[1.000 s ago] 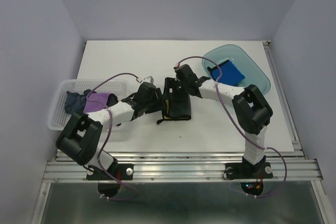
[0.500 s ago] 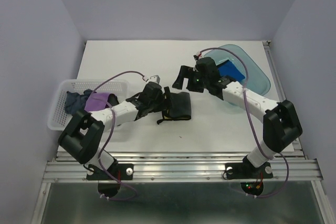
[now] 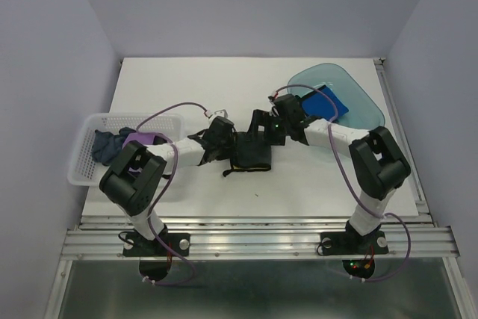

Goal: Fold and stack the towels
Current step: Fold the towel, then neatly place the folded towel into the bin

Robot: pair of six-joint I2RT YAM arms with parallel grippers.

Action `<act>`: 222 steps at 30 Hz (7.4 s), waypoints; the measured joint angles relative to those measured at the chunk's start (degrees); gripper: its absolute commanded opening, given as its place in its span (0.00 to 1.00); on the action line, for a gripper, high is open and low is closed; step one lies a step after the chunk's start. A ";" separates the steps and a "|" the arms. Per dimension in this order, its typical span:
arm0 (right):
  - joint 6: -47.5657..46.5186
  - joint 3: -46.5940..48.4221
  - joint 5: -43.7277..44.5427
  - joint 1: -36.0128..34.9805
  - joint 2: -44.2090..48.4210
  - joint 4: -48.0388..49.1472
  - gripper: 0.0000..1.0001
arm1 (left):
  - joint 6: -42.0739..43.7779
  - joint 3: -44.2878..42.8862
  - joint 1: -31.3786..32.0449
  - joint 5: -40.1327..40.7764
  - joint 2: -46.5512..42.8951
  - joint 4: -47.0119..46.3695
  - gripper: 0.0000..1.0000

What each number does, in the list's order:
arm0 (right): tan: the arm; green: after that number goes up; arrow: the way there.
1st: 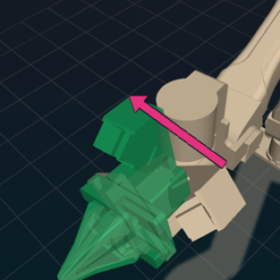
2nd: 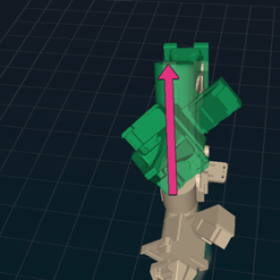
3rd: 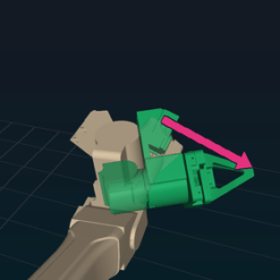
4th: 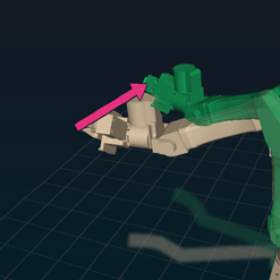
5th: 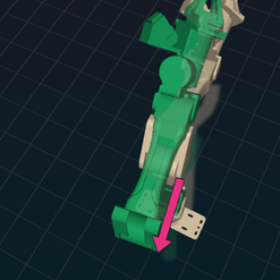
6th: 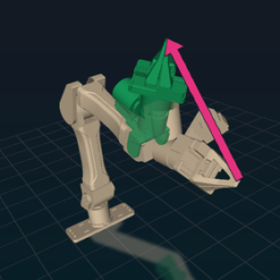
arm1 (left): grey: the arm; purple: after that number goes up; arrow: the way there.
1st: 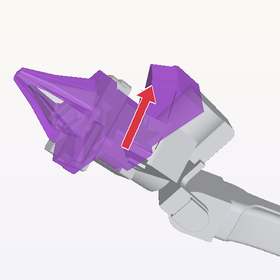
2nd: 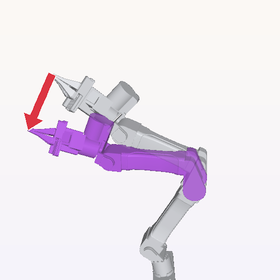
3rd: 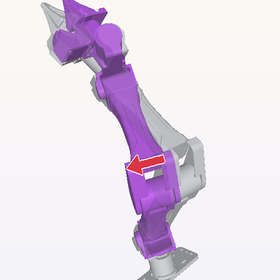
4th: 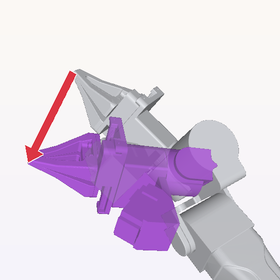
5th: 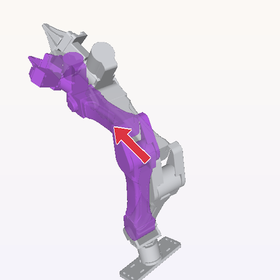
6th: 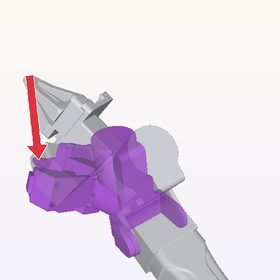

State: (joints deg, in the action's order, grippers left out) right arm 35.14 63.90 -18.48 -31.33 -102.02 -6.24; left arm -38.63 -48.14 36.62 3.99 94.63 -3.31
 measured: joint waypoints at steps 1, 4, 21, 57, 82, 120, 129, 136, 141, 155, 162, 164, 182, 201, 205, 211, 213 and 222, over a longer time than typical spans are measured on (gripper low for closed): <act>0.02 -0.46 -0.26 0.11 -0.44 0.57 1.00 | -0.11 0.00 0.00 -0.02 0.11 -0.07 0.39; 0.02 -1.95 -0.79 0.48 -1.22 1.64 1.00 | -0.17 0.00 -0.11 -0.04 0.13 -0.24 0.37; -0.55 -10.80 -9.90 0.79 11.69 8.26 1.00 | -1.27 1.70 -0.22 -1.22 0.04 -3.63 0.37; -3.87 -6.58 18.64 -0.61 9.66 -8.31 0.88 | -2.93 6.51 -0.35 -4.48 -2.10 -9.18 0.37; -7.50 -3.56 13.51 -0.59 -1.05 -6.14 0.10 | -4.42 8.33 -0.33 -5.42 -2.64 -11.85 0.38; -57.29 27.06 23.67 16.28 3.10 -29.86 0.01 | 0.35 8.39 -1.40 4.04 -19.08 -0.66 0.99; -58.90 29.94 17.97 21.29 -1.62 -31.61 0.01 | 0.66 8.22 -2.16 4.42 -18.38 -0.07 0.99; -58.80 29.94 14.60 24.70 -4.90 -31.63 0.01 | 0.72 7.58 -2.51 4.46 -17.07 0.22 0.99; -58.97 29.94 13.90 25.68 -7.08 -31.43 0.01 | 0.74 7.23 -2.60 4.44 -16.20 0.46 0.99; -59.82 29.99 16.17 26.10 -12.63 -27.65 0.01 | 1.18 6.25 -2.62 4.46 -13.60 1.01 0.99; -60.65 29.99 18.82 26.10 -13.44 -26.25 0.01 | 1.38 5.25 -2.84 4.46 -12.83 1.05 0.99; -61.00 29.99 19.63 26.10 -13.44 -25.90 0.01 | 1.38 5.22 -2.97 4.48 -12.72 1.05 0.99; -63.82 31.28 28.59 26.14 -18.56 -23.76 0.01 | 1.57 4.90 -2.99 4.68 -11.87 1.31 0.99; -63.25 31.26 27.30 26.14 -15.43 -19.87 0.01 | 1.77 4.11 -2.97 4.96 -11.87 1.92 0.99; -63.19 31.28 26.88 26.14 -12.07 -20.17 0.01 | 1.77 4.11 -2.99 4.98 -11.87 1.92 0.99; -63.19 31.32 27.80 26.14 -11.34 -21.75 0.01 | 1.77 4.11 -2.99 4.98 -11.87 1.92 0.99; -63.19 31.30 28.22 26.14 -11.52 -22.47 0.01 | 1.77 4.11 -2.99 4.98 -11.87 1.92 0.99; -63.21 31.41 33.90 26.32 -15.15 -23.08 0.01 | 1.77 4.11 -2.99 5.05 -11.87 1.92 0.99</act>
State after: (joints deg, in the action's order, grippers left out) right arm -28.08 95.31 15.42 -5.02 -117.16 -29.32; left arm -36.86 -44.03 33.63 9.04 82.76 -1.39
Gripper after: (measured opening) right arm 0.038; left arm 0.986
